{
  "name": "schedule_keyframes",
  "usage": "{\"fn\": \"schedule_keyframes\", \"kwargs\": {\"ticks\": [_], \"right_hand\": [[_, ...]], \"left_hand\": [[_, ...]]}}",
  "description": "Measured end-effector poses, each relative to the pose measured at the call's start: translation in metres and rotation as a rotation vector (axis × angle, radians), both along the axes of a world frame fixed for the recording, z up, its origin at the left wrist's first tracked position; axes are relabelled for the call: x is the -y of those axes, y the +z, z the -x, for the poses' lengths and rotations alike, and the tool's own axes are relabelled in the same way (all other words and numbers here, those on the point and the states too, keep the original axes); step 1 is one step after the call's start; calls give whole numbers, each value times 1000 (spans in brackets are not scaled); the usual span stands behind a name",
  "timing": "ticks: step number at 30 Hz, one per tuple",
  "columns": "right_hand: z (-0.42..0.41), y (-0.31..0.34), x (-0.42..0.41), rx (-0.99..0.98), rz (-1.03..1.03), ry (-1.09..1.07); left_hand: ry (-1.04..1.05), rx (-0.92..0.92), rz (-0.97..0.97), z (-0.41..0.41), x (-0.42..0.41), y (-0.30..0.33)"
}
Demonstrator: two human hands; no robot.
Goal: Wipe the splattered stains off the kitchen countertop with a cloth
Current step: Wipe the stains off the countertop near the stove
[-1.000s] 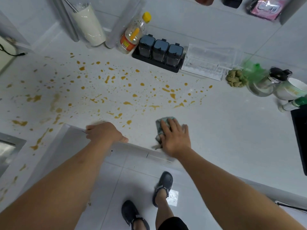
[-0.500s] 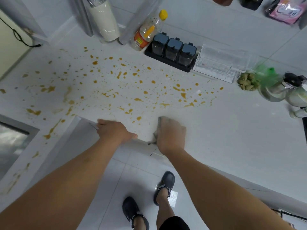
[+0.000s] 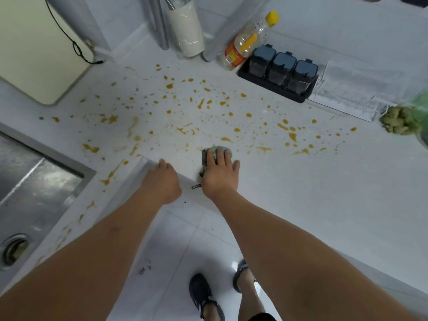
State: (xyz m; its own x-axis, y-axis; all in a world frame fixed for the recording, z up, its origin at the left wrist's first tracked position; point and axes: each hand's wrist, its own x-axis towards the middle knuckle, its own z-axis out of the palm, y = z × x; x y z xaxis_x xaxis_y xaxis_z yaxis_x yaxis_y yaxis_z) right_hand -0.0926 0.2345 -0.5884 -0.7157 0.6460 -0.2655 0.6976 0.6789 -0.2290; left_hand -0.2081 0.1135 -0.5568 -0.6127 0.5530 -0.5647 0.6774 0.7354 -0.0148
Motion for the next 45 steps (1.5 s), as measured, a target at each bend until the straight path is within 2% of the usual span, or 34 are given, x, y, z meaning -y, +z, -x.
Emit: {"fn": "schedule_keyframes", "kwargs": {"ticks": [4,8,11,14,20,25,28,34,37,40,42,45], "right_hand": [[38,10,5,-13,-36,38],[62,6,28,2,4,164],[49,-3,32,49,-65,298],[17,-7,15,38,-123,343],[-63,-11,-35,136,-162,240],[-105,-10,-48,225,-143,-87],[-83,-8,-31,193,-83,-209],[-14,-2,-2,62,-44,77],[12,6,-14,-68,40,-1],[41,13,-13,-217,41,-80],[61,17,-2,-226,25,18],[79,11,21,-95,13,262]], "left_hand": [[-83,-12,46,10,1,4],[-112,29,45,16,-1,4],[-96,25,59,17,-2,5],[-89,28,106,14,-3,5],[-135,89,101,21,6,10],[-131,129,89,20,9,11],[-130,170,78,25,11,13],[-135,250,19,39,18,16],[-158,229,2,38,20,15],[-179,197,-4,39,20,13],[-199,158,-5,40,20,12],[-225,144,12,38,21,10]]}}
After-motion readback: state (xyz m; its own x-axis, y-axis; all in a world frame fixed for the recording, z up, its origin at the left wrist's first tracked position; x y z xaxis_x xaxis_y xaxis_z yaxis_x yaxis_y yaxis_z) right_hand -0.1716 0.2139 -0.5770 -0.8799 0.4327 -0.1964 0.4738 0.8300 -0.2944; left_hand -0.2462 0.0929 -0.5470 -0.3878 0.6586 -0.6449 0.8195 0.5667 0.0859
